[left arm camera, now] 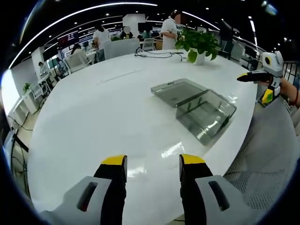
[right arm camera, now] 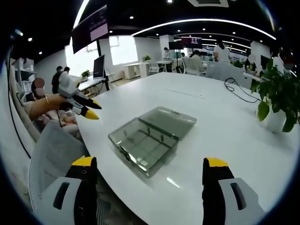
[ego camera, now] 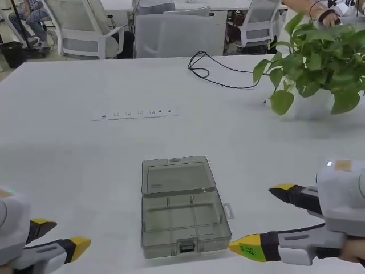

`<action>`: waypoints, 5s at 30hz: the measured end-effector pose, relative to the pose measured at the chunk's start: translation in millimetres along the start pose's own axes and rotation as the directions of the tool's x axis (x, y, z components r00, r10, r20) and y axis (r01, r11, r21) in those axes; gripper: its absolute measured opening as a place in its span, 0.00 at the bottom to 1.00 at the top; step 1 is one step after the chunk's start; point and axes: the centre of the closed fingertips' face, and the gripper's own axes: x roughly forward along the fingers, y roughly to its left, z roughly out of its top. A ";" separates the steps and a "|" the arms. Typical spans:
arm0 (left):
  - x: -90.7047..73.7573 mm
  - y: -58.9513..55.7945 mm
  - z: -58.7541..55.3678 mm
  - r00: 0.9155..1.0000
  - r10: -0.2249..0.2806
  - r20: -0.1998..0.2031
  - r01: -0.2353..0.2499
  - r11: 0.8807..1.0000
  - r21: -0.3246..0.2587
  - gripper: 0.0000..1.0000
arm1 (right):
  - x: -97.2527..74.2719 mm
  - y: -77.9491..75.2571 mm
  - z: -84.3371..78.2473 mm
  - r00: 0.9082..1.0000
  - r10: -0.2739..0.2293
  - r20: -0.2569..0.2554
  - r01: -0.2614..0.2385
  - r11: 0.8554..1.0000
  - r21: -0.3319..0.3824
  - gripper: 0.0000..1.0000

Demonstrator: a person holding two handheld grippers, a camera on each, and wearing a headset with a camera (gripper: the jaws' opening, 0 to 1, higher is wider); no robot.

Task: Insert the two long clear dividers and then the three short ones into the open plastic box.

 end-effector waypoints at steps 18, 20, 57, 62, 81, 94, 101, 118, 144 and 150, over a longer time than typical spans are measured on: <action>34.4 27.0 -30.1 0.991 0.014 -0.133 -0.010 0.999 0.032 0.38 | 3.6 -3.3 -1.4 1.000 -0.019 -0.005 0.019 0.999 0.026 0.92; 37.7 30.0 -33.0 0.989 0.021 -0.145 -0.016 0.999 0.035 0.37 | 4.3 -3.9 -2.4 1.000 -0.021 -0.007 0.021 0.999 0.031 0.92; 42.8 38.3 -48.6 0.943 -0.037 -0.332 0.046 0.999 0.017 0.32 | 10.6 -2.1 -5.1 0.999 -0.036 -0.025 0.037 0.999 0.040 0.90; 42.6 37.9 -49.2 0.934 -0.031 -0.356 0.040 0.999 0.018 0.32 | 9.5 -4.5 -7.5 0.998 -0.052 -0.034 0.054 0.997 0.058 0.90; 30.7 24.1 -27.9 0.988 -0.014 -0.156 -0.016 0.981 -0.191 0.30 | 18.3 -1.1 2.5 0.997 -0.072 0.014 0.069 0.980 0.187 0.76; 10.9 -10.9 18.4 0.994 0.008 0.110 0.027 0.947 -0.320 0.30 | 43.2 26.0 40.3 0.986 -0.018 0.168 -0.040 0.941 0.336 0.61; 1.1 -34.6 37.1 0.981 -0.004 0.195 0.070 0.940 -0.334 0.30 | 52.5 41.1 56.6 0.973 0.010 0.232 -0.102 0.918 0.384 0.52; -15.1 -78.8 66.0 0.920 -0.007 0.392 0.152 0.928 -0.341 0.30 | 71.7 79.9 81.5 0.940 0.068 0.334 -0.214 0.881 0.423 0.37; -11.8 -129.1 86.0 0.891 -0.122 0.437 0.232 0.950 -0.207 0.30 | 82.7 92.4 95.3 0.910 0.070 0.408 -0.254 0.873 0.417 0.15; -12.0 -134.4 88.0 0.889 -0.138 0.436 0.241 0.952 -0.190 0.30 | 82.6 87.4 93.3 0.914 0.055 0.401 -0.239 0.873 0.425 0.08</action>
